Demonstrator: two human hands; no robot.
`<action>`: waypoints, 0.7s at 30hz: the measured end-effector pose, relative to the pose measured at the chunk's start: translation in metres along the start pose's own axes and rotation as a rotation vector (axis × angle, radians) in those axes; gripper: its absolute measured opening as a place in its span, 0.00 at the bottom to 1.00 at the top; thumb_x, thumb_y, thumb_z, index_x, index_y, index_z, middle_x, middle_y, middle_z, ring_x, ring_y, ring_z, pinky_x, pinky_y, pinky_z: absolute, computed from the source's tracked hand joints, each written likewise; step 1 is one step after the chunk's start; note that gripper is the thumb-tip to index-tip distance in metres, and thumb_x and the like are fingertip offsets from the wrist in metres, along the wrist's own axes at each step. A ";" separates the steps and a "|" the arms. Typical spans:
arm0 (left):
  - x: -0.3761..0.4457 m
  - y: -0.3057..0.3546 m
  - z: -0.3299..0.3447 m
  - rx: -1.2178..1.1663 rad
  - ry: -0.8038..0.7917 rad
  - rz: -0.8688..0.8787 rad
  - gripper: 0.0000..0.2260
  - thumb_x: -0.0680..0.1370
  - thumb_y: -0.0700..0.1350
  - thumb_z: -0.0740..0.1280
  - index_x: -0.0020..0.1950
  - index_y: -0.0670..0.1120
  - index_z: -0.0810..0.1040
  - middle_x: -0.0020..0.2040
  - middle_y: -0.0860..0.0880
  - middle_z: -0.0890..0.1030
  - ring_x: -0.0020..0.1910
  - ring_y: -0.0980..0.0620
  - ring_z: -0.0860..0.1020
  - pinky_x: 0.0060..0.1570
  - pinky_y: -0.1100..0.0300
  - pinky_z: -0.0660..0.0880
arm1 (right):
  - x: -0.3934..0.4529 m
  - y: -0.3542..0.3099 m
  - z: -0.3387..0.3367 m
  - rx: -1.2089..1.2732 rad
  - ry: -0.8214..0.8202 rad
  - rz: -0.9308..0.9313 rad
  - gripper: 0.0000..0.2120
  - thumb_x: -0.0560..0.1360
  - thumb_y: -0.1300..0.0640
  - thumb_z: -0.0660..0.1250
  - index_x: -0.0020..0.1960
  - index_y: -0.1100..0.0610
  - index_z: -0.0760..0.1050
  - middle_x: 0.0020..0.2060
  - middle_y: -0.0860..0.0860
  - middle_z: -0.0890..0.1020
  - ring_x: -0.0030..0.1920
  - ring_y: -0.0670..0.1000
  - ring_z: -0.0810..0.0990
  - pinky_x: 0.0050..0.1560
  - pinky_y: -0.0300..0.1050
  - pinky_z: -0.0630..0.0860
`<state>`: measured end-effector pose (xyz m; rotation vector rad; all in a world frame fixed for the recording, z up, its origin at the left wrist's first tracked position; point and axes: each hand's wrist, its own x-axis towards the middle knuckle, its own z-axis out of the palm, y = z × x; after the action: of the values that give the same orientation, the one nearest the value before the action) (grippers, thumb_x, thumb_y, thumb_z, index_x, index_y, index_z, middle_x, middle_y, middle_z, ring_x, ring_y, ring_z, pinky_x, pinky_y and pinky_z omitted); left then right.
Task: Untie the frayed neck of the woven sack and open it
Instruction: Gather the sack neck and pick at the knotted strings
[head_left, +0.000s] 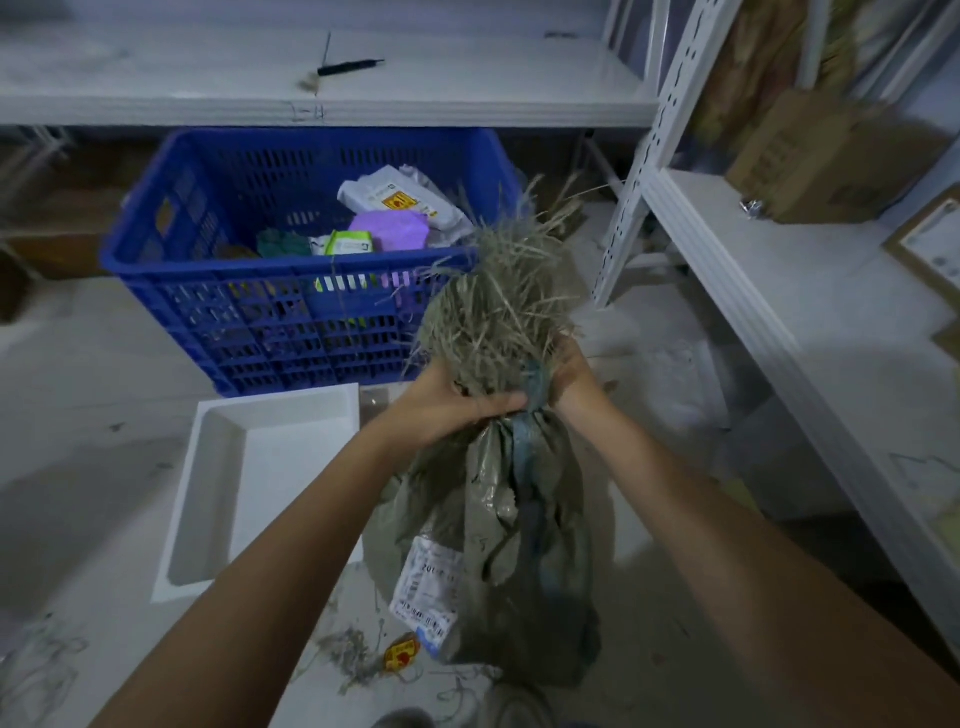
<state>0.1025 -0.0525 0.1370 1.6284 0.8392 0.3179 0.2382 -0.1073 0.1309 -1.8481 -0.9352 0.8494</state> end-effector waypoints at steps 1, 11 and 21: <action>0.000 0.003 0.004 -0.003 0.046 0.003 0.29 0.69 0.45 0.75 0.67 0.46 0.70 0.57 0.55 0.76 0.57 0.58 0.75 0.57 0.67 0.68 | -0.008 -0.002 -0.002 0.024 -0.001 0.032 0.13 0.81 0.66 0.51 0.59 0.57 0.71 0.51 0.46 0.77 0.57 0.44 0.77 0.52 0.31 0.69; 0.009 -0.004 0.013 -0.282 0.363 -0.113 0.20 0.74 0.46 0.70 0.64 0.39 0.76 0.57 0.46 0.81 0.56 0.52 0.77 0.55 0.63 0.70 | -0.013 0.022 0.003 0.438 -0.165 0.176 0.09 0.73 0.57 0.68 0.53 0.53 0.75 0.48 0.51 0.81 0.48 0.49 0.80 0.58 0.46 0.74; 0.010 -0.013 0.010 -0.224 0.485 -0.192 0.21 0.72 0.50 0.72 0.61 0.41 0.78 0.59 0.43 0.82 0.58 0.47 0.79 0.63 0.51 0.74 | -0.019 0.036 0.015 0.087 -0.065 -0.009 0.20 0.70 0.59 0.73 0.58 0.55 0.68 0.44 0.45 0.77 0.46 0.39 0.77 0.52 0.33 0.77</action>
<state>0.1118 -0.0529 0.1192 1.2649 1.2675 0.6615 0.2255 -0.1300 0.0958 -1.7495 -0.9312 0.9355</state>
